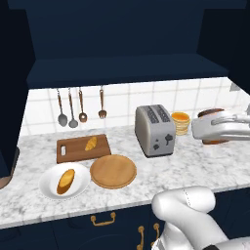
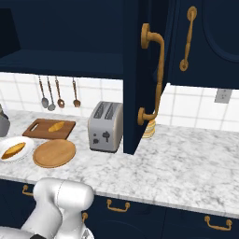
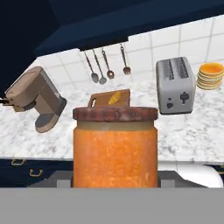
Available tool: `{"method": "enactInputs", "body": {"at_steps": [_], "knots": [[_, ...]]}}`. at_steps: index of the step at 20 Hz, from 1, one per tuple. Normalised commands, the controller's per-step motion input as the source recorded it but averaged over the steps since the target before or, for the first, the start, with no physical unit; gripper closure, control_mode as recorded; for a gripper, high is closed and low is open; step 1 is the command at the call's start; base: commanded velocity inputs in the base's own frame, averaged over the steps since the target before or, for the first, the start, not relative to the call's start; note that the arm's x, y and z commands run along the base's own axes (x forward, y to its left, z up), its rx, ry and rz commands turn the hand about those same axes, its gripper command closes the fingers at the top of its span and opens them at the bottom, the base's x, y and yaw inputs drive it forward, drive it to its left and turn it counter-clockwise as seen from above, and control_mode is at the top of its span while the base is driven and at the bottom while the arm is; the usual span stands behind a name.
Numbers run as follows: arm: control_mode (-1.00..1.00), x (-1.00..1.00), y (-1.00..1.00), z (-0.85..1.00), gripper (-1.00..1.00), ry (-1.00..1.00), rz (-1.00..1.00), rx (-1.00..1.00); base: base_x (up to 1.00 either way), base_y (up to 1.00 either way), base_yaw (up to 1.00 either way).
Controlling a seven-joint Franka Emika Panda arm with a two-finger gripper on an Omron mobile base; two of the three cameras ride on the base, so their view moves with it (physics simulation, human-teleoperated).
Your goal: From the different types of pastries on the counter, select a croissant and place it on the cutting board. Then retrieve a jar of jam from the cabinet and place it alongside the croissant on the cutting board.
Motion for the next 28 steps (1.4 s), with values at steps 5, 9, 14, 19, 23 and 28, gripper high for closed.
{"method": "enactInputs", "body": {"at_steps": [5,9,14,19,23,28], "knots": [[-1.0,0.04,0.13,-0.15,1.0,0.37,0.03,-0.02,0.0,0.0,0.0],[-1.0,0.08,0.0,-0.23,1.0,0.17,0.03,-0.01,0.0,0.0,0.0],[-1.0,0.25,0.09,-0.46,1.0,0.03,0.06,-0.14,0.0,0.0,0.0],[-1.0,0.19,0.27,-0.57,1.0,-0.14,0.08,-0.26,0.0,0.0,0.0],[-1.0,0.52,0.17,-0.48,1.0,0.0,0.1,-0.12,0.0,0.0,0.0],[-1.0,0.95,0.0,-0.07,1.0,0.17,0.13,0.0,0.0,0.0,0.0]]}}
